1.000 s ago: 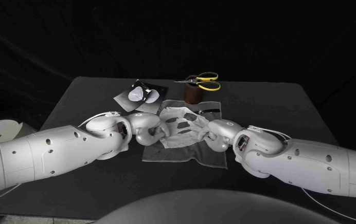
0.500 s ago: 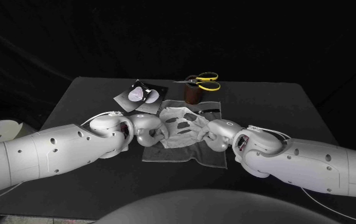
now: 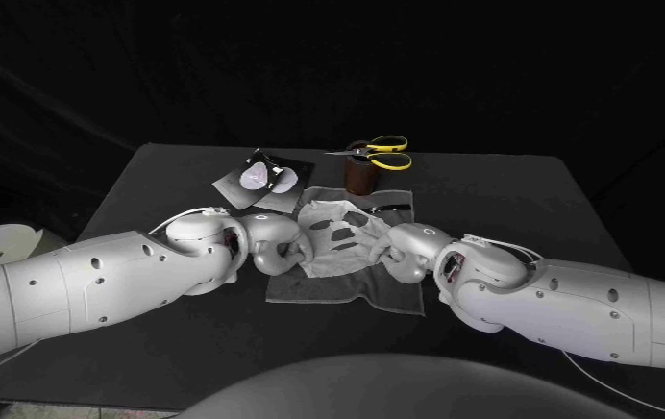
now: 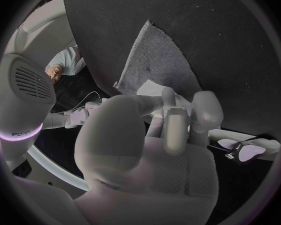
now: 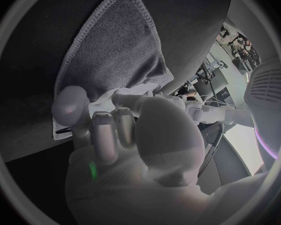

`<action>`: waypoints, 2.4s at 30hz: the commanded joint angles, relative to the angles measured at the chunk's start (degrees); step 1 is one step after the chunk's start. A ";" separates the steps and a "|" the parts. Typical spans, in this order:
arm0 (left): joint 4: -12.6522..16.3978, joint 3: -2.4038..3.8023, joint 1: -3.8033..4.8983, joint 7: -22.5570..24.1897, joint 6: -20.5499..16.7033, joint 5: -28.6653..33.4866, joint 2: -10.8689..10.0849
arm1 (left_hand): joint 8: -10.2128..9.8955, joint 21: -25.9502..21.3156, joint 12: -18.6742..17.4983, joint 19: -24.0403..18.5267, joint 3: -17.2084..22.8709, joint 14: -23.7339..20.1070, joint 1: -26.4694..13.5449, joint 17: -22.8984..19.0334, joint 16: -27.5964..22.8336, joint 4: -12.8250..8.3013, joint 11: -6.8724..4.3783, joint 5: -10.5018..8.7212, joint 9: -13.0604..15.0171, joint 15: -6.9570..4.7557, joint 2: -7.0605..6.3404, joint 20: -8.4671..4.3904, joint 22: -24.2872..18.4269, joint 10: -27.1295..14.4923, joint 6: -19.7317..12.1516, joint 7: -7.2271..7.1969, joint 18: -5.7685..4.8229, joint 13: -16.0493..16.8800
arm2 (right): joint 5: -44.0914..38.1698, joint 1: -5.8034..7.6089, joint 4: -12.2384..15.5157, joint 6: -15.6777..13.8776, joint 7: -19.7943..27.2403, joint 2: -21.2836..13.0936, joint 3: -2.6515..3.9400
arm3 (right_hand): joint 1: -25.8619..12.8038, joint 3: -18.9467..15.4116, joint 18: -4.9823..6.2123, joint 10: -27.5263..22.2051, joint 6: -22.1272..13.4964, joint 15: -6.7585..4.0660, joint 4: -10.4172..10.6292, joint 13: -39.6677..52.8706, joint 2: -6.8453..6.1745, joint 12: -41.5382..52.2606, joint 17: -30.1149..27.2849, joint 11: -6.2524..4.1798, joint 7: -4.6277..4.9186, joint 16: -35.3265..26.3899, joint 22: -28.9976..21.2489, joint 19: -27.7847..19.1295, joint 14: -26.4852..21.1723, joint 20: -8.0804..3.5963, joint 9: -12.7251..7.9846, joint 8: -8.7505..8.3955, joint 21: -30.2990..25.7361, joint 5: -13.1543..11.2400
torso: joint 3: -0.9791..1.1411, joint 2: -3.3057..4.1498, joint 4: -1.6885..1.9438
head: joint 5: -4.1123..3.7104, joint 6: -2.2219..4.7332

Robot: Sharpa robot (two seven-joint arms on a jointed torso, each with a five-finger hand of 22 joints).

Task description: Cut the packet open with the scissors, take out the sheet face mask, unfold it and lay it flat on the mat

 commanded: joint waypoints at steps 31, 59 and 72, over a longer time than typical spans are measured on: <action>4.39 -0.25 -0.32 14.58 -14.02 9.41 -8.15 | 3.35 -2.27 -0.48 -1.68 1.07 -1.35 0.75 -1.21 -1.42 -2.03 0.08 0.09 0.94 0.32 -1.61 0.05 -1.85 -0.95 4.33 0.04 0.70 -0.50 | -0.15 -0.46 -1.14 2.96 -2.99 -0.26 -0.40 | -0.70 0.49 0.40 2.82 -0.10 -0.27 0.04 8.76 0.09 -0.12 13.30 0.18 0.46 0.11 6.95 -0.07 5.70 -0.18 -0.12 -0.19 0.07 -0.21 | 0.03 0.01 0.05 | -0.38 0.00; -2.63 -0.28 -1.47 3.71 -9.29 -2.59 0.20 | 9.65 3.60 7.87 2.23 -15.30 2.15 5.81 5.68 1.50 -6.50 -1.56 0.09 4.31 -0.94 -8.10 -0.85 2.24 9.19 6.74 -1.74 -0.77 9.51 | 0.10 -0.47 -1.23 3.30 -2.89 0.35 -0.40 | -1.05 0.58 0.40 2.79 -0.05 -0.20 -0.09 8.70 -0.10 -0.21 13.24 0.25 0.52 0.07 6.92 -0.11 5.68 -0.14 -0.15 -0.19 -0.01 -0.22 | 0.00 0.02 -0.11 | 0.02 0.00; -4.01 -0.23 -2.07 5.50 -9.70 -3.19 1.72 | 9.58 5.07 10.81 3.07 -16.67 2.83 6.39 7.16 2.16 -6.84 -1.86 0.10 3.94 -1.18 -8.48 -1.05 3.33 11.75 7.24 -2.08 -1.10 14.41 | 0.16 -0.46 -1.22 3.50 -2.95 0.44 -0.40 | -1.15 0.55 0.40 2.79 -0.06 -0.18 -0.10 8.70 -0.18 -0.21 13.27 0.27 0.55 0.09 6.91 -0.12 5.69 -0.13 -0.16 -0.20 -0.03 -0.22 | -0.02 0.05 -0.04 | -0.27 0.00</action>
